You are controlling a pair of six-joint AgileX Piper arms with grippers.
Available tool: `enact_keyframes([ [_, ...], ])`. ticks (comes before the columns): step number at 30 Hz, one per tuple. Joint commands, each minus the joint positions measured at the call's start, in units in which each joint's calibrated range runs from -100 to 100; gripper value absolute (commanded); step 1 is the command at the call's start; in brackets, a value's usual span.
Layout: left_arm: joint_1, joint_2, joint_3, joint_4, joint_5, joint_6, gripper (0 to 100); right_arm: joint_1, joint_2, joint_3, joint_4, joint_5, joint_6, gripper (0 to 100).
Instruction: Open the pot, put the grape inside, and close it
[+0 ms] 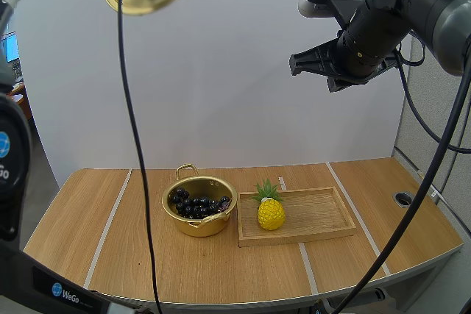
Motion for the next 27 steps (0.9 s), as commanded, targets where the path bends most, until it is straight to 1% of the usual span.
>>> enact_keyframes([
  [1,-0.02,1.9,7.8,-1.5,0.0,2.6,0,-0.3,-0.8,-0.3,0.2,0.0,-0.1,0],
  [7,-0.02,6.0,22.3,-2.7,0.0,5.8,0,-0.3,-0.8,-0.3,0.2,0.0,-0.1,0],
  [13,-0.02,9.3,31.7,-8.5,0.0,10.0,0,-0.3,-0.8,-0.3,0.2,0.0,-0.1,0],
  [21,-0.02,15.2,37.0,-9.2,0.0,11.7,0,-0.3,-0.8,-0.3,0.2,0.0,-0.1,0],
  [27,-0.09,19.7,37.8,-12.6,0.0,12.4,0,-0.3,-0.8,-0.3,0.3,0.0,-0.1,0],
])
